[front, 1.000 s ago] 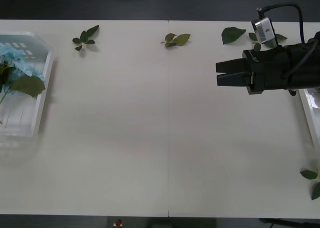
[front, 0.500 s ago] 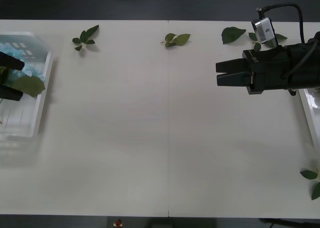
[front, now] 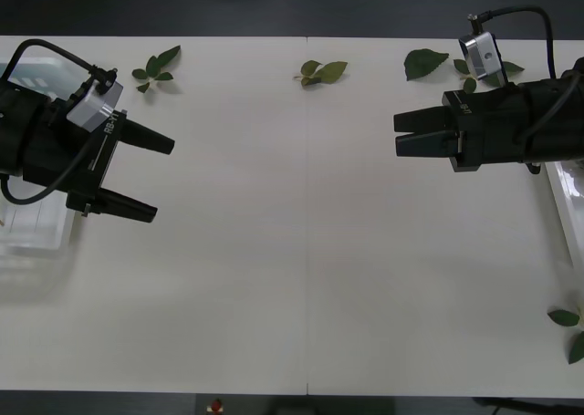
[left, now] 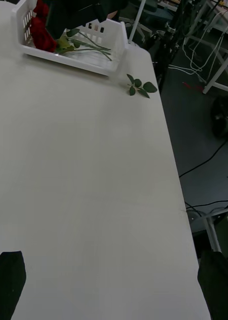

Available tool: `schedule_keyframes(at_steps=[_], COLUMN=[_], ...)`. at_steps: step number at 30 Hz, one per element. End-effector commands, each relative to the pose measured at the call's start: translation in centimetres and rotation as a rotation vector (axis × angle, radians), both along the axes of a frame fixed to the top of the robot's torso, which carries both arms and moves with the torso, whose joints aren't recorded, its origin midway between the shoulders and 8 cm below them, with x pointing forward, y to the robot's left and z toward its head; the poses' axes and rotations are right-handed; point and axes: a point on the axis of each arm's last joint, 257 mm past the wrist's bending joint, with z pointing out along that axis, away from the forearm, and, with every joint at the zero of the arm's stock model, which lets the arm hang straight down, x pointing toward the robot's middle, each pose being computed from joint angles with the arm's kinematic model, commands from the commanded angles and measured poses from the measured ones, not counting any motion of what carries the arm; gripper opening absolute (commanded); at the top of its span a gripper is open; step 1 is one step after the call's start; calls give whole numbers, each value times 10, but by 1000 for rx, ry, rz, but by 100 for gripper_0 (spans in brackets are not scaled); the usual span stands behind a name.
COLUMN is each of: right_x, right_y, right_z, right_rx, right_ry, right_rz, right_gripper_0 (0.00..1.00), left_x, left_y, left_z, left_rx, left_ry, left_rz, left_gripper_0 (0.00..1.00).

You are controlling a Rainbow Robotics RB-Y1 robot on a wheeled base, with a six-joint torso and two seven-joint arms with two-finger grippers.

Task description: Put the red flowers into the right box and the blue flowers into the left box

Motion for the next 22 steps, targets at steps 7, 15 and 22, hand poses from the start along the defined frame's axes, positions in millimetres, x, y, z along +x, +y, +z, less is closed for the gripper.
schedule_keyframes(at_steps=[7,15,22], right_x=[2,2,2], right_y=[-2,-2,-2], right_z=[16,16,16], right_rx=[-12,-12,-12], right_ry=[-61,-61,-61], right_rz=[7,7,7], right_gripper_0=[69,69,69], left_x=[15,16,16], left_y=[7,8,8], left_z=[12,8,8], left_rx=[62,72,72], left_ry=[-85,-89,-89], left_rz=[28,33,33], left_gripper_0=[100,100,100])
